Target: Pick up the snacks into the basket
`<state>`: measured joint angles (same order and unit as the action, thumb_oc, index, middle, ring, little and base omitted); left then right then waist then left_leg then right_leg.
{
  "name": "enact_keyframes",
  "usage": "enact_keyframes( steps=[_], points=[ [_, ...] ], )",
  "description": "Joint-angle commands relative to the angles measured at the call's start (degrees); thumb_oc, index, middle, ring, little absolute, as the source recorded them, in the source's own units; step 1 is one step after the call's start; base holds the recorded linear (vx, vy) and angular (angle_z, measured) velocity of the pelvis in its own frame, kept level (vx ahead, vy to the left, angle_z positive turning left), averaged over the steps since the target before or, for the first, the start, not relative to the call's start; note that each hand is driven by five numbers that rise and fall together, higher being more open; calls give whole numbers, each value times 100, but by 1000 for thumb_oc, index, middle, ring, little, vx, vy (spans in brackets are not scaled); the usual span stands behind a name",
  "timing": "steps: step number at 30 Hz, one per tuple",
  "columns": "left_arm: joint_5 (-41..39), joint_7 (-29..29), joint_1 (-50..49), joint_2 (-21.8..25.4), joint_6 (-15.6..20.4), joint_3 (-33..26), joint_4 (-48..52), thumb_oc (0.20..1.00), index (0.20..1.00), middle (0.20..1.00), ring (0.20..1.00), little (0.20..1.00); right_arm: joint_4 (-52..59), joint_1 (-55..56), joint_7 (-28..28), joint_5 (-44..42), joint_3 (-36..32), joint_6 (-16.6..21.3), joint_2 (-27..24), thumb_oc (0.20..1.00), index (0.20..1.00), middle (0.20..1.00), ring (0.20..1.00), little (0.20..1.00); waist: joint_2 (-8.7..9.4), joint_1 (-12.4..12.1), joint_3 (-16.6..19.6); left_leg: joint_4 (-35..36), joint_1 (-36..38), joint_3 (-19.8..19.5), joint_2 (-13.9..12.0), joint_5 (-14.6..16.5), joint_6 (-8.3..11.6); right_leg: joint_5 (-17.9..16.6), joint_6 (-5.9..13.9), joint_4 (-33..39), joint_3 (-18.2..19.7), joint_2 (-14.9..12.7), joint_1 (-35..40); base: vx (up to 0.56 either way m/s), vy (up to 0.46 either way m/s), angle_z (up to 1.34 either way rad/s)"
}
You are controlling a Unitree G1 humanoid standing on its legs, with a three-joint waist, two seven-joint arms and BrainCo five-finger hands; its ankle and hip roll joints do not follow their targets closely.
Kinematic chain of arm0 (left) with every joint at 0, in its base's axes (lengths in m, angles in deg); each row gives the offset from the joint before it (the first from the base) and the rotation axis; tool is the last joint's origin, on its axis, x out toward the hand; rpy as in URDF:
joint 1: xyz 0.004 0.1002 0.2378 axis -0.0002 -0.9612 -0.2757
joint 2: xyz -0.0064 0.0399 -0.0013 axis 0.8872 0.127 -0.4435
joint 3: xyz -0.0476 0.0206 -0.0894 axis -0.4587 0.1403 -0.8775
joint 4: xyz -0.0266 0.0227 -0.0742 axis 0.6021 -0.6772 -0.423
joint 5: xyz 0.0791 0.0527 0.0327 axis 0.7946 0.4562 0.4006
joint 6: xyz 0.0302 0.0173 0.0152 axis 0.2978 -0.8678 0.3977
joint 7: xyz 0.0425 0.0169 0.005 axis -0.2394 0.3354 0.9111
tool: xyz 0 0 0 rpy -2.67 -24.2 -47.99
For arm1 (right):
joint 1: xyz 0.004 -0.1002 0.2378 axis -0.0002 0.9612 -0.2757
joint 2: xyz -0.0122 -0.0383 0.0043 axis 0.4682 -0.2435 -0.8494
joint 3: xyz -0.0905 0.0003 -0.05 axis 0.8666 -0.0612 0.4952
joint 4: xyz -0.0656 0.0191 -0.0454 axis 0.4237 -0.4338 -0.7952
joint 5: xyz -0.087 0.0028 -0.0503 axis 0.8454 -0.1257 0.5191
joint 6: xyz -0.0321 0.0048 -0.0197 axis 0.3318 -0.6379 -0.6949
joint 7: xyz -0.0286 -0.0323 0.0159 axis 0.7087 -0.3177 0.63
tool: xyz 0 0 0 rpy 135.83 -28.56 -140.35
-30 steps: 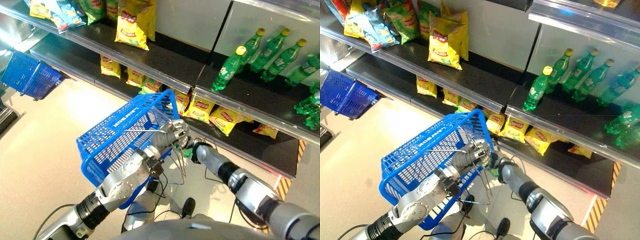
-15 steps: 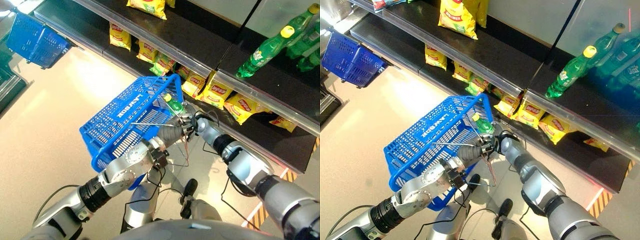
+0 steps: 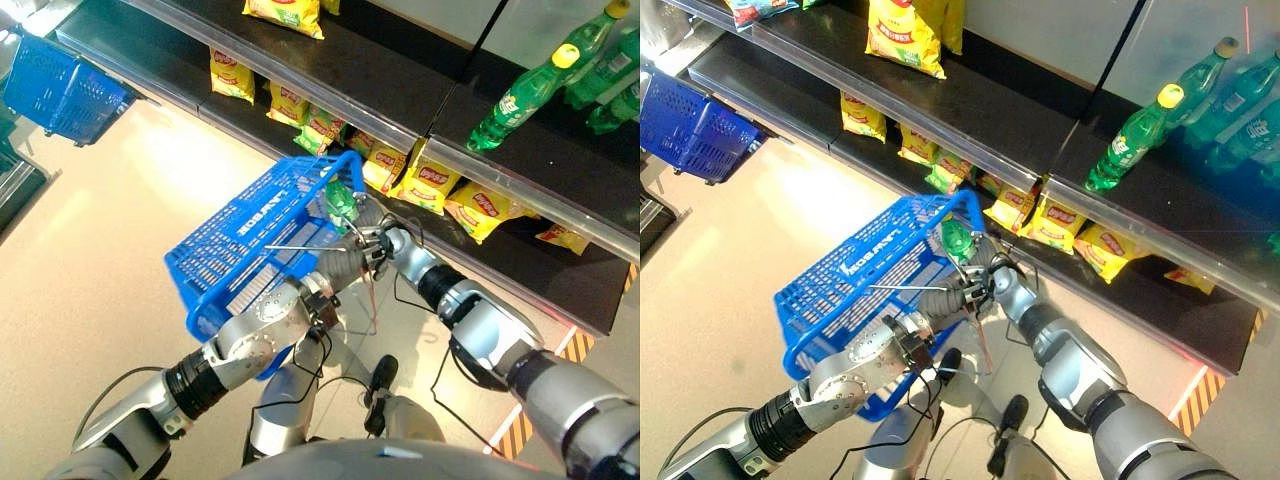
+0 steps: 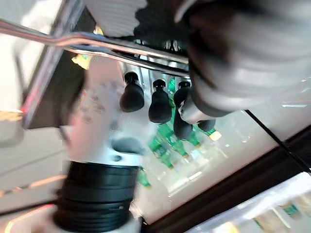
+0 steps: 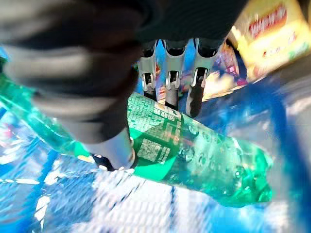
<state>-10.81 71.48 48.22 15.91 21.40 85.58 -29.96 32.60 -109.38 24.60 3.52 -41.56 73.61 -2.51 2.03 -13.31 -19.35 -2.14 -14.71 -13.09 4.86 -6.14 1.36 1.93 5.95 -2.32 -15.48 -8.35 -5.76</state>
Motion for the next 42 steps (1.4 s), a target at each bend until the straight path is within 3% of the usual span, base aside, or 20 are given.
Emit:
enact_keyframes(
  steps=[1,6,13,14,22,27,29,30,31,32,34,37,39,40,41,42],
  points=[
    [-327,-227,126,-526,126,400,711,200,200,200,200,200,1172,-576,-30,-316,-48,906,452,200,200,200,200,200,190,133,177,-475,99,265,231,800,-239,-476,258,-228,168,-303,-347,-3,0,-15],
    [-289,-130,139,-596,229,279,519,200,200,200,200,200,2108,-170,-410,-691,369,910,269,200,200,200,200,200,284,222,179,-528,108,300,194,834,-221,-450,244,-230,215,-272,-367,0,-1,-4],
    [-378,-108,104,-543,290,256,597,200,200,200,200,200,2167,-204,-582,-766,593,870,296,200,200,200,200,200,324,247,190,-556,131,362,159,871,-213,-450,239,-249,259,-250,-380,-2,-14,-5],
    [-429,-146,122,-500,268,313,688,200,200,200,200,200,1852,-266,-551,-692,595,795,409,1000,1000,1000,1000,1000,314,239,202,-552,140,373,155,876,-208,-459,236,-228,278,-244,-380,-4,-10,-4],
    [-462,-176,8,-444,198,210,901,200,200,200,200,200,1240,-266,-413,-29,510,603,571,1000,1000,1000,1000,1000,317,270,248,-562,144,416,163,911,-237,-513,288,-254,344,-273,-406,-1,3,-1],
    [-309,-132,-224,-190,297,-263,966,200,200,200,200,200,1587,52,-422,573,433,471,345,1000,1000,1000,1000,1000,284,367,196,-499,252,486,21,880,-344,-499,433,-1355,555,-244,-750,-41,33,-17],
    [-320,-110,-399,-123,384,-580,982,200,200,200,200,200,2030,461,-358,744,240,497,-59,1000,1000,1000,1000,1000,283,434,170,-538,206,457,5,794,-359,-281,407,-1677,781,86,-706,-77,-41,4],
    [-414,-152,-646,-80,447,-875,995,200,200,200,200,200,2561,1020,-481,1046,101,521,-508,1000,1000,1000,1000,1000,282,507,265,-503,117,326,27,638,-360,219,220,-1762,1171,618,-633,-40,-62,17],
    [-414,-152,-658,-82,446,-874,999,200,200,200,200,200,2578,1038,-483,1049,104,514,-514,1000,1000,1000,1000,1000,282,513,270,-504,124,321,32,644,-359,233,217,-1772,1166,613,-629,5,-59,46],
    [-470,-227,-793,-49,419,-974,1045,200,200,200,200,200,2734,1356,-539,1129,-21,568,-737,1000,1000,1000,1000,1000,295,521,337,-464,112,247,67,566,-349,428,108,-1736,1268,768,-579,34,-33,50],
    [-430,-383,-1304,-49,401,-1463,1045,200,200,200,200,200,3155,2069,-669,1412,-373,669,-1280,1000,1000,1000,1000,1000,376,493,568,-297,192,119,173,491,-304,616,-46,-1342,1142,767,-311,15,-95,44],
    [-439,-368,-1674,-95,488,-1872,957,200,200,200,200,200,3607,2654,-735,1498,-699,785,-1604,1000,1000,1000,1000,1000,367,553,670,-234,274,121,165,445,-245,592,-84,-1084,1114,808,-141,-18,-100,11],
    [-406,-379,-2037,-152,564,-2385,947,200,200,200,200,200,4107,3278,-818,1484,-1116,893,-1867,1000,1000,1000,1000,1000,321,627,756,-247,290,96,149,382,-183,600,-119,-872,1142,853,8,-89,-109,13],
    [-321,-406,-2365,-348,663,-2817,715,200,200,200,200,200,4567,3846,-930,1229,-1571,1142,-2090,1000,1000,1000,1000,1000,282,728,735,-415,222,58,204,369,-145,589,-195,-768,1254,879,51,-94,-47,17],
    [-320,-407,-2371,-353,663,-2812,715,200,200,200,200,200,4586,3864,-936,1226,-1578,1134,-2100,1000,1000,1000,1000,1000,276,732,741,-424,218,53,206,374,-145,590,-196,-765,1248,879,55,-154,-63,15],
    [-160,-435,-2733,-496,754,-3340,528,200,200,200,200,200,4896,4377,-1100,1078,-1982,1324,-2256,1000,1000,1000,1000,1000,212,819,762,-416,177,-7,231,289,-118,574,-242,-662,1308,937,85,-69,-27,11]
  ],
)
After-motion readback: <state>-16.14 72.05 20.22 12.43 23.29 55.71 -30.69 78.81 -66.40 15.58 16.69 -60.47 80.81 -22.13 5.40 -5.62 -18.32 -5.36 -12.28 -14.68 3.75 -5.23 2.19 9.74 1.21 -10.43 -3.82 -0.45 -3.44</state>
